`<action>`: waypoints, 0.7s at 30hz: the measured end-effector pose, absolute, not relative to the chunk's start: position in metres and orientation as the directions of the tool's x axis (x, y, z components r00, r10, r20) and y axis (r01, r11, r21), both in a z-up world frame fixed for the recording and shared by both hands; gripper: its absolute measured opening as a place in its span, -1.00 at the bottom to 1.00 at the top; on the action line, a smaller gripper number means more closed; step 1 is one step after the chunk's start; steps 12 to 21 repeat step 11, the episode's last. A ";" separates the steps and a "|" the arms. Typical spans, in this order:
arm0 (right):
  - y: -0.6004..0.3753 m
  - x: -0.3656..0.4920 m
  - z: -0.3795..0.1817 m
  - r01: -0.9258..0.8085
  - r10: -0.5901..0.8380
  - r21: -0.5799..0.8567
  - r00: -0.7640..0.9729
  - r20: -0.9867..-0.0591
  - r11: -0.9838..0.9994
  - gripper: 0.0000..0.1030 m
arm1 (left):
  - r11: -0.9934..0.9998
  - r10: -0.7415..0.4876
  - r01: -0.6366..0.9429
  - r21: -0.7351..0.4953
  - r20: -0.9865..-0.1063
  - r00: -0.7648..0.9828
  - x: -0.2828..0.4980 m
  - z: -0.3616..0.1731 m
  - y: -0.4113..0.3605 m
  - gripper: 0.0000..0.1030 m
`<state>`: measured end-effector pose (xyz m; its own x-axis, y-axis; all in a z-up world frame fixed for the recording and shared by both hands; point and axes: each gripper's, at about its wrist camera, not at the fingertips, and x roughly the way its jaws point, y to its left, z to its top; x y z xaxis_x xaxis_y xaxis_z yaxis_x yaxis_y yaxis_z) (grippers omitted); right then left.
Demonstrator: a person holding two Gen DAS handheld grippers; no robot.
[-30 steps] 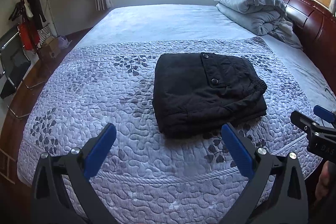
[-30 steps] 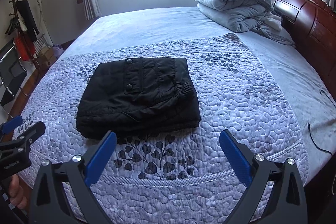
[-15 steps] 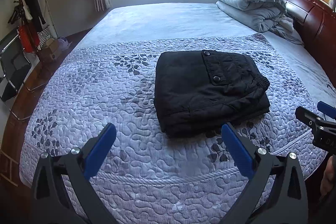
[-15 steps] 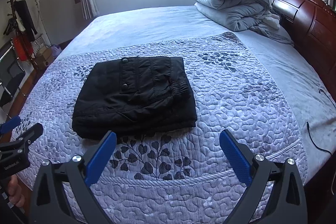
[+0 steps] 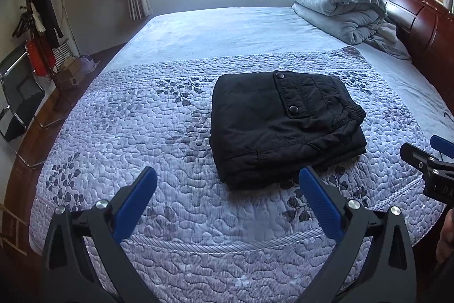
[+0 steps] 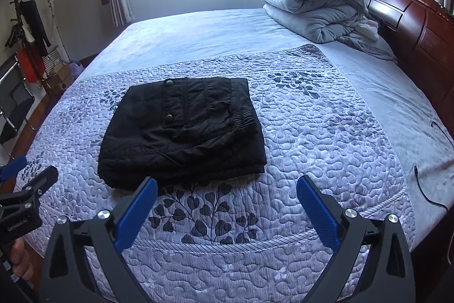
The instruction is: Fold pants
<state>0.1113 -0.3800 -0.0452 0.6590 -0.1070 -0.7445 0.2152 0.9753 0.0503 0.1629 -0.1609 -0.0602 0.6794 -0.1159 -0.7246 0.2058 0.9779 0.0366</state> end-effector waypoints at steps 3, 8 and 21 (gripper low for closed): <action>-0.380 0.112 -0.045 0.216 -0.108 0.049 0.660 -0.744 0.975 0.92 | 0.977 -0.110 0.207 0.049 -0.715 0.690 0.161 -0.058 -0.162 0.94; -0.381 0.112 -0.046 0.214 -0.108 0.049 0.661 -0.742 0.976 0.92 | 0.976 -0.137 0.217 0.015 -0.730 0.670 0.164 -0.057 -0.161 0.94; -0.381 0.112 -0.046 0.213 -0.107 0.049 0.660 -0.744 0.976 0.92 | 0.978 -0.131 0.209 0.017 -0.730 0.671 0.165 -0.057 -0.160 0.94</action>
